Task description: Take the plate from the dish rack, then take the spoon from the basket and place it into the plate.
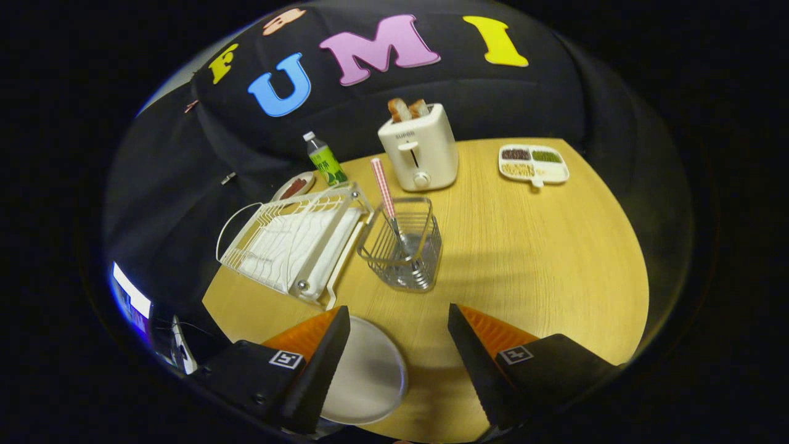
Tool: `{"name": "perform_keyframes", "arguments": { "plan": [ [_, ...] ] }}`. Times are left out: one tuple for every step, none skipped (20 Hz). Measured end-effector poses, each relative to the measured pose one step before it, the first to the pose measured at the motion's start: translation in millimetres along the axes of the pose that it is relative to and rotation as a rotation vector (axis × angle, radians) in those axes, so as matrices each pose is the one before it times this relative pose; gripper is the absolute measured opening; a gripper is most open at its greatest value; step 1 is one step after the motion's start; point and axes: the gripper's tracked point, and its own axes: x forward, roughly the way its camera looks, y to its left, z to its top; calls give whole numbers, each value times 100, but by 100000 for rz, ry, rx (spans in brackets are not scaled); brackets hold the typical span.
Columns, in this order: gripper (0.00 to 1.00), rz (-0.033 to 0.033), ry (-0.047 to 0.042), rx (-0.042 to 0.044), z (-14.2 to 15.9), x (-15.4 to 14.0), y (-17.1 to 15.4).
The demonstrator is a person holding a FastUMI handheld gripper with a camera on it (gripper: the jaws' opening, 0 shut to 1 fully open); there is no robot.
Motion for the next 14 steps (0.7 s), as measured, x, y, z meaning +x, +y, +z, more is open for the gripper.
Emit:
{"name": "perform_keyframes", "arguments": {
  "plan": [
    [99, 493, -2540, -2175, 1267, 83, 440],
    [99, 1044, -1828, -769, 1153, 303, 467],
    [99, 855, -1370, -150, 936, 357, 423],
    [99, 667, -1393, -386, 957, 501, 294],
    [99, 313, -1703, -820, 1016, 607, 225],
    [99, 91, -1191, -1658, 599, 621, 188],
    [98, -844, -1766, -2403, 1005, 639, 200],
    [99, -969, -1628, -2190, 718, 746, -28],
    [99, -604, -1884, -1562, 993, 739, 47],
    [98, -753, -1314, -1232, 618, 1040, 29],
    [98, -1254, -918, -731, 638, 1156, -254],
    [98, -1067, -990, 10, 442, 1082, -252],
    [99, -812, -1981, 1032, 777, 917, -169],
    [99, -165, -1874, 1297, 636, 956, 45]
  ]
}}
